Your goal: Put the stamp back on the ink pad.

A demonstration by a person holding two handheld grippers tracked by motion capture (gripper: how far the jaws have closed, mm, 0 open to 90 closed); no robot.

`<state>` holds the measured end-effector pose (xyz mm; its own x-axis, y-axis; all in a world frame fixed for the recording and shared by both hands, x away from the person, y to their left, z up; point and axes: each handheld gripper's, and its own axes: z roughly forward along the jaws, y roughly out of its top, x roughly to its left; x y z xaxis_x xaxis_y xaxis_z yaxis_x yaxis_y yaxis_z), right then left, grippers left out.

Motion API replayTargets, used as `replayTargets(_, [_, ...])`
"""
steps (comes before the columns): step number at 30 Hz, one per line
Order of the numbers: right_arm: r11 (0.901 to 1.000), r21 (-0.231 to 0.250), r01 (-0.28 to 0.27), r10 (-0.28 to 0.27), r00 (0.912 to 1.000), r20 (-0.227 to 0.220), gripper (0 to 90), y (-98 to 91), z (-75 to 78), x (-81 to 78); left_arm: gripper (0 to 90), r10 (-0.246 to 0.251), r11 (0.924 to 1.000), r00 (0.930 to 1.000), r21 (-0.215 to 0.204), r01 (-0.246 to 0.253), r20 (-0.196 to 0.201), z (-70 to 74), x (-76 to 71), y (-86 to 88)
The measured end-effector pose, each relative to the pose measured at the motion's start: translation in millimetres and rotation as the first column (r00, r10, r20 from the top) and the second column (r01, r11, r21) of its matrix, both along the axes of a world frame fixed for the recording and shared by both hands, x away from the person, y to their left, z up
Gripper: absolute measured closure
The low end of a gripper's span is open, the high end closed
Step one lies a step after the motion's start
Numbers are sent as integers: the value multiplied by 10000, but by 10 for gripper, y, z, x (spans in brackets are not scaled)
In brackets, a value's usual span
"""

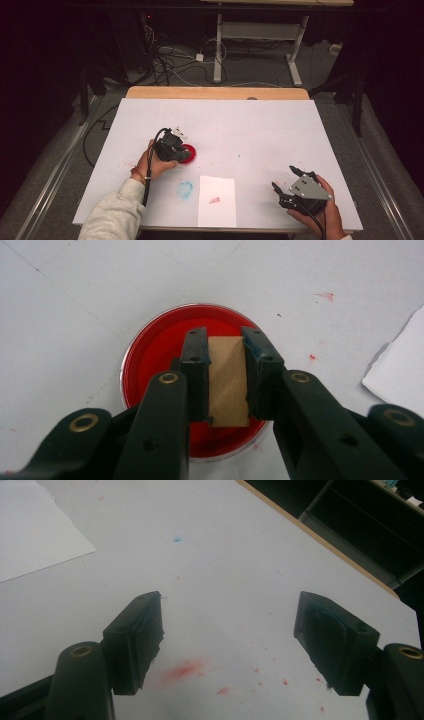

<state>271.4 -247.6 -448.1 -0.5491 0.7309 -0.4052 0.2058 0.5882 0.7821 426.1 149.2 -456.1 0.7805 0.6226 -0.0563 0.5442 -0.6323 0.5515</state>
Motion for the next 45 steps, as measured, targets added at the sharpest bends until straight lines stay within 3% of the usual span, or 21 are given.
replayTargets(6, [10000, 34, 7, -7, 10000, 23, 283, -2, 6, -5, 634, 126, 9999, 9999, -76, -125, 67, 21, -11, 10])
replayTargets(10, [10000, 35, -26, 26, 10000, 40, 282, -1, 7, -6, 604, 186, 9996, 9992, -242, -177, 364, 72, -38, 22])
replayTargets(13, [10000, 32, -28, 28, 10000, 31, 282, 1, 6, -6, 546, 330, 9992, 9962, -247, -311, 801, 112, -71, 18])
replayTargets(20, [10000, 44, -56, 56, 10000, 27, 281, 5, 9, -11, 433, 384, 9951, 9931, -950, -278, 1111, 171, -111, 52])
replayTargets(27, [10000, 51, -75, 74, 10000, 43, 281, 3, 11, -13, 282, 786, 9880, 9826, -1444, -543, 1680, 228, -159, 62])
replayTargets(32, [9999, 85, -76, 76, 10000, 42, 280, 3, 13, -14, 200, 751, 9869, 9750, -1558, -426, 2091, 266, -208, 43])
replayTargets(35, [9999, 107, -87, 86, 10000, 41, 279, 3, 15, -15, 174, 689, 9855, 9681, -1673, -285, 2408, 302, -255, 20])
replayTargets(38, [9999, 145, -93, 93, 9999, 55, 279, 3, 19, -17, 162, 576, 9874, 9561, -1580, -120, 2874, 344, -316, -5])
replayTargets(42, [9996, 267, -133, 128, 9997, 197, 282, 2, 37, -32, 159, 475, 9869, 9345, -1613, 107, 3529, 415, -417, -18])
replayTargets(45, [9994, 312, -132, 126, 9997, 207, 283, 1, 46, -37, 176, 483, 9909, 9145, -1346, 68, 4016, 459, -492, -25])
